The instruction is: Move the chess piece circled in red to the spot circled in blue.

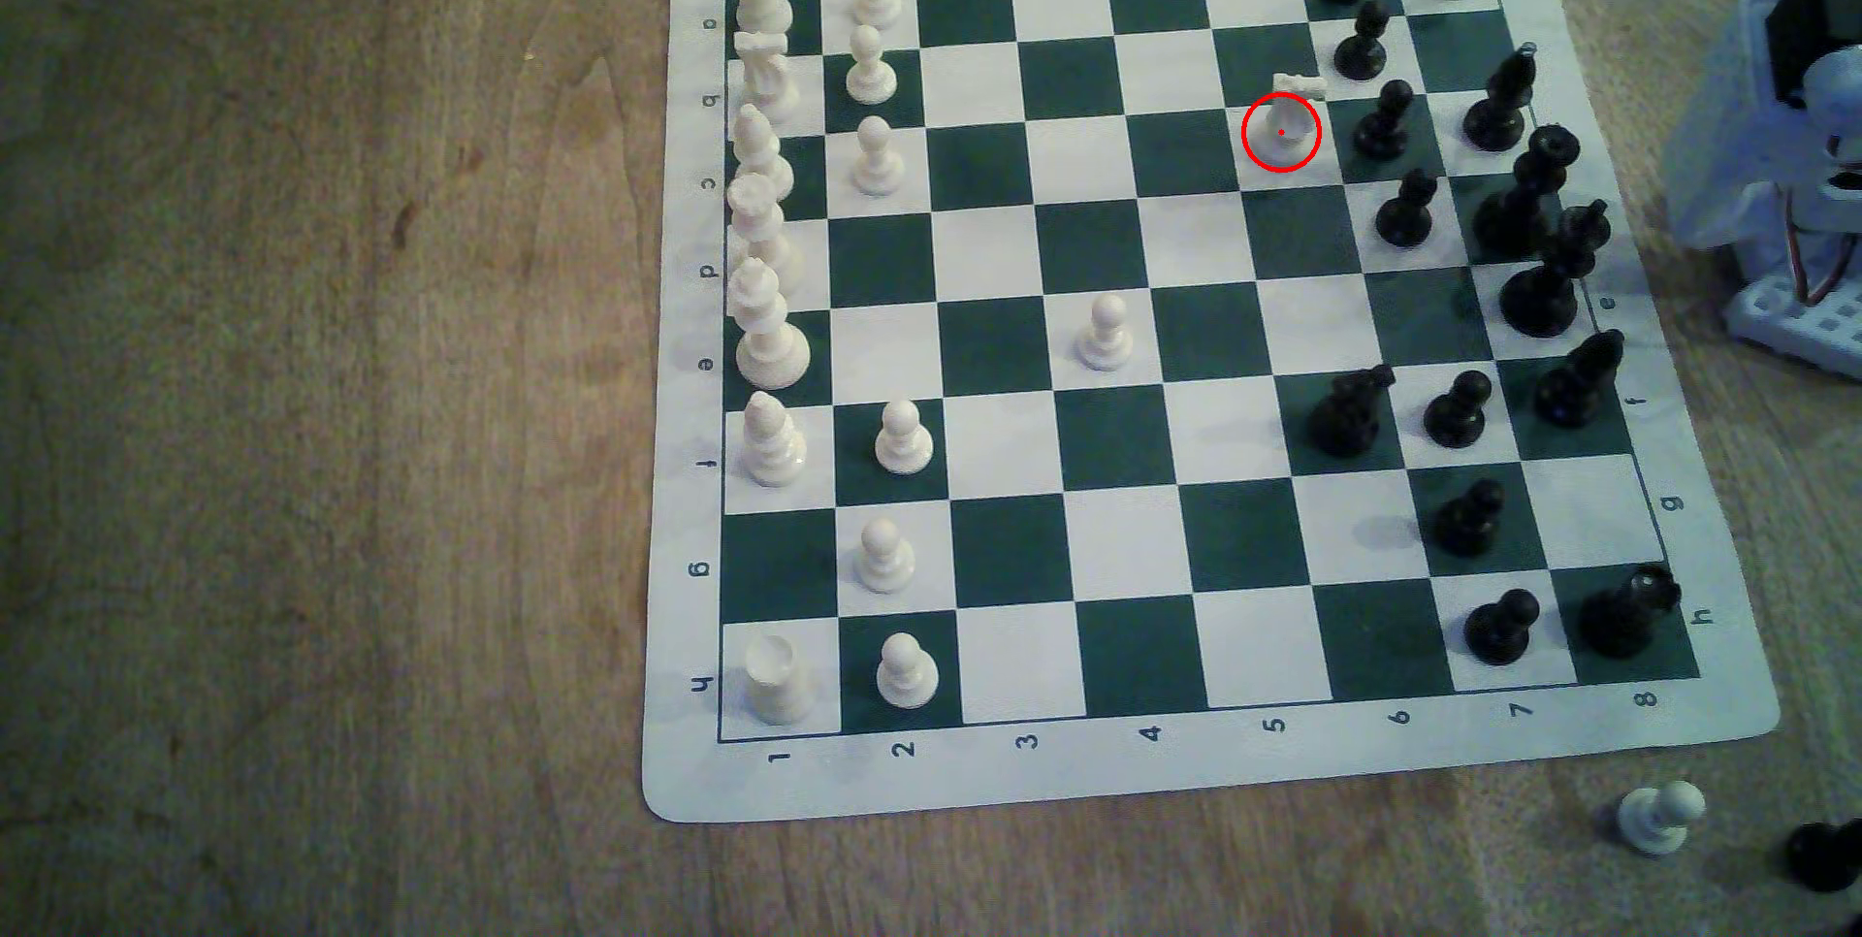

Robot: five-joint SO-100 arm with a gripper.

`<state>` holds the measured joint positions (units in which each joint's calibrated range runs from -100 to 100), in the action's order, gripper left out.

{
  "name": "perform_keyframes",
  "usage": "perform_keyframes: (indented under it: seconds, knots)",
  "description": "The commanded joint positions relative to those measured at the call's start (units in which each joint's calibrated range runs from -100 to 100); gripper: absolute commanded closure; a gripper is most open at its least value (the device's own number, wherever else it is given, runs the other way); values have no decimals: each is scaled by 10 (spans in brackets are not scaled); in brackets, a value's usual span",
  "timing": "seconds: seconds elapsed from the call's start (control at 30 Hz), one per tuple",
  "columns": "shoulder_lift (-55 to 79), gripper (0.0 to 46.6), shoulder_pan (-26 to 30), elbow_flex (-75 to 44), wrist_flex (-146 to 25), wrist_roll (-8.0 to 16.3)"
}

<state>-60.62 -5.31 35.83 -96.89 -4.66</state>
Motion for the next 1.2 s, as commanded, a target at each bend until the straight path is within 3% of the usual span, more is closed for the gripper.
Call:
perform_keyframes:
  seconds: [0.0,0.1,0.27,0.37,0.7,1.17]
  knots:
    - [-1,449,7,-36,-25,-7]
    - [15,444,1,-15,2,-7]
    - [76,342,-44,77,165,-6]
    - [114,319,-57,115,240,-5]
    - [245,330,-118,145,374,-20]
    - [247,311,-88,130,362,-6]
